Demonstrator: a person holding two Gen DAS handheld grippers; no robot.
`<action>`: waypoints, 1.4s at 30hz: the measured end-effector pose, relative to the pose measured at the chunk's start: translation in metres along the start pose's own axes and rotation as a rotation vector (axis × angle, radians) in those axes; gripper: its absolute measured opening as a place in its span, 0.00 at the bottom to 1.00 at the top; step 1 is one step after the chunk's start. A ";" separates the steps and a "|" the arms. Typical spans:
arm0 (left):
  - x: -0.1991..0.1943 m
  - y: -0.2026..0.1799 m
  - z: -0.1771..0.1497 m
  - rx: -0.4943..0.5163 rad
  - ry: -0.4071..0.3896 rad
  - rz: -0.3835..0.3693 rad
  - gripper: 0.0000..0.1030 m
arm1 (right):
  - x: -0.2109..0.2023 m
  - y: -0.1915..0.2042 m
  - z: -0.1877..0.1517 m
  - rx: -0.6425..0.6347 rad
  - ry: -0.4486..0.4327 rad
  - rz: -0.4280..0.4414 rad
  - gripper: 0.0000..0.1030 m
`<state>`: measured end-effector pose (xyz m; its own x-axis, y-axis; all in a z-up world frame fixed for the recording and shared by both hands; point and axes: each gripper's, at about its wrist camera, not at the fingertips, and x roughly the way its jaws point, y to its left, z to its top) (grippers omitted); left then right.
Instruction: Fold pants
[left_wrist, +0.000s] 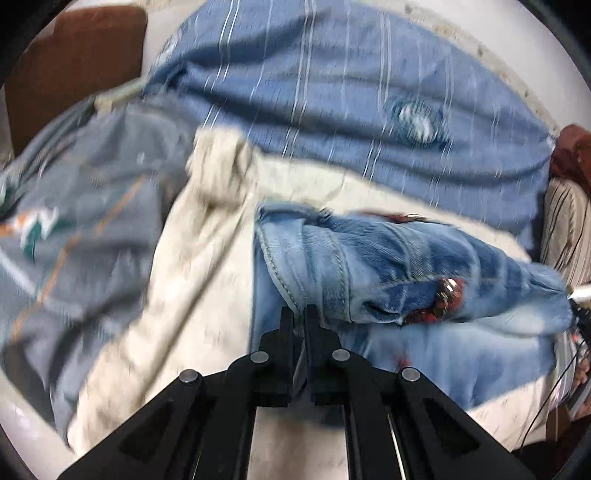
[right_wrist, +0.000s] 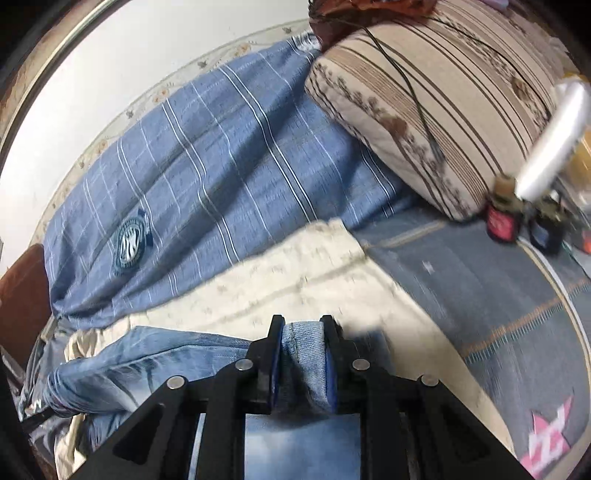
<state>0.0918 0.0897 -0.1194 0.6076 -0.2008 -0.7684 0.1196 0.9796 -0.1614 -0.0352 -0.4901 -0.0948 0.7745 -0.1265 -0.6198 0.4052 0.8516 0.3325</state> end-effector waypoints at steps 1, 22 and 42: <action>0.003 0.003 -0.008 0.000 0.027 0.008 0.06 | -0.002 -0.004 -0.006 0.002 0.030 0.001 0.23; -0.026 -0.071 -0.016 0.173 -0.172 0.056 0.50 | 0.045 0.003 0.000 -0.027 0.102 -0.080 0.61; 0.045 -0.109 -0.075 0.436 -0.025 0.080 0.60 | 0.074 -0.004 0.005 -0.047 0.043 -0.299 0.10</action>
<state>0.0474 -0.0269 -0.1827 0.6468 -0.1297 -0.7516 0.3884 0.9041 0.1782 0.0229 -0.5056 -0.1391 0.6023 -0.3543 -0.7153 0.5883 0.8027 0.0977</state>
